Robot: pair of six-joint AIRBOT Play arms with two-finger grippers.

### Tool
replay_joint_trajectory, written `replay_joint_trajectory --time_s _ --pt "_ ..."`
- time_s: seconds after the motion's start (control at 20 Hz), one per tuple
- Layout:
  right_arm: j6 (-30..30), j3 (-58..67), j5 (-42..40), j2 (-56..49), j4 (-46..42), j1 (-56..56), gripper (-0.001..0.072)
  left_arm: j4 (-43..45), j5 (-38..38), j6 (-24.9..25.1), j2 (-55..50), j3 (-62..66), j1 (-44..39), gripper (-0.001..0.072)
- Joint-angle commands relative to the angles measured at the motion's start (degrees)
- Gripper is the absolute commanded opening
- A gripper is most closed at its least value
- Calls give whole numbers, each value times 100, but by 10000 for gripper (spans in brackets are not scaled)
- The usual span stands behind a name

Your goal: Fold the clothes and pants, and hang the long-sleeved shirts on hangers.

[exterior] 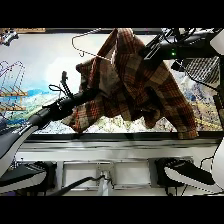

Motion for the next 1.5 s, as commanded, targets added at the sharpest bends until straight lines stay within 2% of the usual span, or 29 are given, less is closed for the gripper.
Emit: replay_joint_trajectory --time_s 0.0,0.15,0.45,0.5,0.65,0.8,0.95,1.1,1.25,1.45 --pt "17 4 101 138 118 0 47 -828 365 918 -195 9 223 24" --pt "-173 4 396 376 173 0 47 -833 396 918 -201 96 940 23" --pt "-264 4 933 472 -186 0 47 -538 -636 841 -140 1281 2111 22" --pt "-264 4 922 472 -369 0 47 -166 -704 612 -118 1541 2234 22" --pt "-136 4 715 472 -966 0 47 1690 -1132 -289 79 2190 2520 22" --pt "22 4 409 481 -1178 0 47 3261 -1196 -439 402 2302 2551 22" --pt "22 4 278 501 -1141 0 47 4240 -1202 -695 470 2299 2538 22" --pt "-22 4 205 494 -1344 0 47 4015 -1534 -1191 538 2306 2538 22" --pt "-310 4 256 463 -1784 0 47 3388 -2153 -1167 992 2380 2463 23" --pt "-337 4 356 409 -2072 48 46 3534 -2192 -1252 1655 3064 2142 22"
